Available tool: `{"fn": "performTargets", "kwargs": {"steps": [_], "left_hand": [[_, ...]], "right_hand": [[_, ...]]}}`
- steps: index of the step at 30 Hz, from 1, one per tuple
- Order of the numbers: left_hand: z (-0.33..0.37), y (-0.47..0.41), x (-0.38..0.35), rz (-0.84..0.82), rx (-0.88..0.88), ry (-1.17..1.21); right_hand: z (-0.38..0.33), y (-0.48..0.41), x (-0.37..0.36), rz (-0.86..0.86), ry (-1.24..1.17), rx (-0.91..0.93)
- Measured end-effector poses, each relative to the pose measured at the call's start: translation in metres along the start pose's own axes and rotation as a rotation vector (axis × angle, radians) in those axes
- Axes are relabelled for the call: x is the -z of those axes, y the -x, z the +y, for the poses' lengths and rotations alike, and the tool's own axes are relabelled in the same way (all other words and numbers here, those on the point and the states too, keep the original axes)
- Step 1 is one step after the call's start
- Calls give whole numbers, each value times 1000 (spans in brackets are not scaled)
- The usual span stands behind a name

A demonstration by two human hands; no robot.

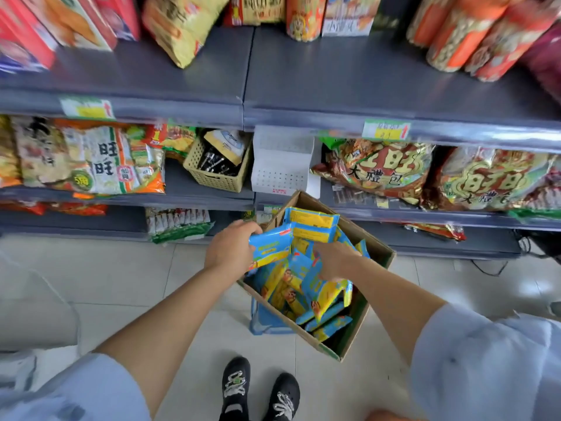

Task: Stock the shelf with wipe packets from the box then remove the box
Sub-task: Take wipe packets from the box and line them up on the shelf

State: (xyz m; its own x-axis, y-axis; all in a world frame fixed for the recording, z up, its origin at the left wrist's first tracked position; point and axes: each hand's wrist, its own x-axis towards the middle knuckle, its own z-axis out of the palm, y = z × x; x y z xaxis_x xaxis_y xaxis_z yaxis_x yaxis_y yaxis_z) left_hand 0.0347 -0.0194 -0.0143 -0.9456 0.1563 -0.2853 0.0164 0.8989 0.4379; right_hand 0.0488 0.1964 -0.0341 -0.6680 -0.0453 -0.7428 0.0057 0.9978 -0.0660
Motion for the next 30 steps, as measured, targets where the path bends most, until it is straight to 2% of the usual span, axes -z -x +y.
{"fn": "performTargets", "kwargs": {"steps": [5,10,20,30], "left_hand": [[-3,16,64,88,-23,-68],[-20,39,134,193,-23,-106],[-89,98,287,406,17,-176],[-167,149,417,604,-31,-181]], "right_hand": [[-16,32,48,190,-157,83],[-63,60,100,436,-238,177],[-197,124,190,770,-250,343],[-346,185,263,1041,-256,478]]}}
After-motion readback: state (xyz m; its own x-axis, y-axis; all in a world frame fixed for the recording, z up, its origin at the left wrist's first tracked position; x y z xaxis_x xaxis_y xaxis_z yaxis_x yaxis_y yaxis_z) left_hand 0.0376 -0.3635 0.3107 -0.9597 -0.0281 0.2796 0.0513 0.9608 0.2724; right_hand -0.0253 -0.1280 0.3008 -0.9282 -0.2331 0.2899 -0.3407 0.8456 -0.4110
